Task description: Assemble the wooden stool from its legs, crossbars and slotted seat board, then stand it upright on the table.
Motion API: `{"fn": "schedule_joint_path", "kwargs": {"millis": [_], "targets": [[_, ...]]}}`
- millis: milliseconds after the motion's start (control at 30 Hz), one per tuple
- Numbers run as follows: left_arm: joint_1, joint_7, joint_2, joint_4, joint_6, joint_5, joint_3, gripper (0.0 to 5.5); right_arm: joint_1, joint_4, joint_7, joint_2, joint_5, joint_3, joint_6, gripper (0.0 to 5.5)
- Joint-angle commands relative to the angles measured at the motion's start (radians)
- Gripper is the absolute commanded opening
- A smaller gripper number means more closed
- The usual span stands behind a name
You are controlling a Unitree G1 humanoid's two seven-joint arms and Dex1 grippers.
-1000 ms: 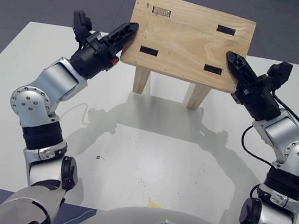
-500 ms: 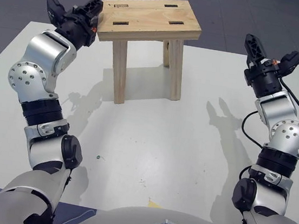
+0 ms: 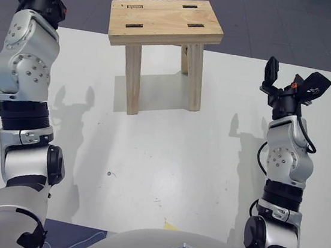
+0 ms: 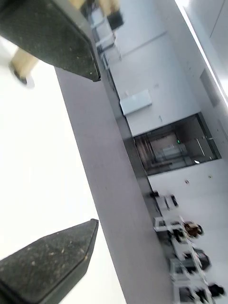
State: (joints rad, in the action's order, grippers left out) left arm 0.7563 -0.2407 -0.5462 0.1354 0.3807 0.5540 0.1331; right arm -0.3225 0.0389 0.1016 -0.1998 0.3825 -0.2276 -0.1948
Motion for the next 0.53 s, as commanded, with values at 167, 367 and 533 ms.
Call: {"fn": "schedule_joint_path", "kwargs": {"millis": [167,367,533], "targets": [[-0.041,0.054,0.084,-0.048,-0.047,-0.233,-0.065,5.39,0.031,-0.092,0.144,0.008,-0.366,0.070,0.238,5.40],[-0.109,0.044,0.120,-0.161,-0.003,-0.300,-0.036,5.39,-0.029,-0.175,0.091,-0.022,-0.390,0.068,0.258,5.40],[-0.164,0.019,0.165,-0.245,0.024,-0.338,-0.005,5.39,-0.071,-0.238,0.053,-0.039,-0.383,0.055,0.258,5.40]]}}
